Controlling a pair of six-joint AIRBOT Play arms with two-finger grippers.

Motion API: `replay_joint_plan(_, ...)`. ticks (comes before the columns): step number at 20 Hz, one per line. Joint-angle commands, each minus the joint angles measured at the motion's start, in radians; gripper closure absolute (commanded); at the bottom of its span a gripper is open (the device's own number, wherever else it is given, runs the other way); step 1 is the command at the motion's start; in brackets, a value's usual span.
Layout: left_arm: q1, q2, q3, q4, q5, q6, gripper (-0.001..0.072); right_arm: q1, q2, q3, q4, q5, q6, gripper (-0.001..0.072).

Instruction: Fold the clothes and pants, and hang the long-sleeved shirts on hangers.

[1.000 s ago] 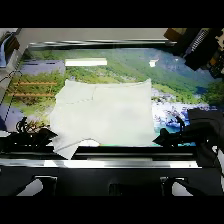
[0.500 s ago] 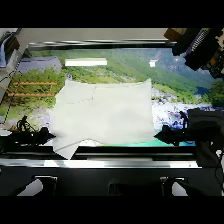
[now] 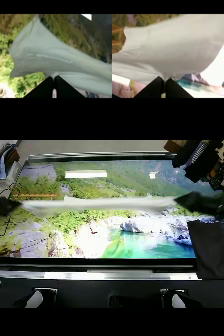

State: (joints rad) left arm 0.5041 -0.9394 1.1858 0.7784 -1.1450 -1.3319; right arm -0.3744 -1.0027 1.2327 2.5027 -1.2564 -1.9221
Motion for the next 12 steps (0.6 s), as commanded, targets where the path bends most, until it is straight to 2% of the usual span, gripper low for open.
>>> replay_joint_plan(1,0.002,0.098,0.331,0.103,-0.034,-0.167,0.0692,0.0,0.078,0.321,-0.003,-0.035,0.042,0.0676)
replay_joint_plan(4,0.002,0.208,0.501,0.325,-0.058,-0.354,0.0692,0.0,0.206,0.489,-0.06,-0.061,0.134,0.0676)
replay_joint_plan(5,0.002,0.24,0.526,0.367,-0.07,-0.38,0.0693,0.0,0.259,0.526,-0.099,-0.061,0.171,0.0676)
replay_joint_plan(9,0.001,0.341,0.539,0.454,-0.105,-0.434,0.0694,0.0,0.407,0.599,-0.336,0.0,0.33,0.0676)
replay_joint_plan(12,0.001,0.314,0.539,0.497,-0.159,-0.421,0.0694,-0.003,0.405,0.602,-0.447,0.026,0.427,0.0676)
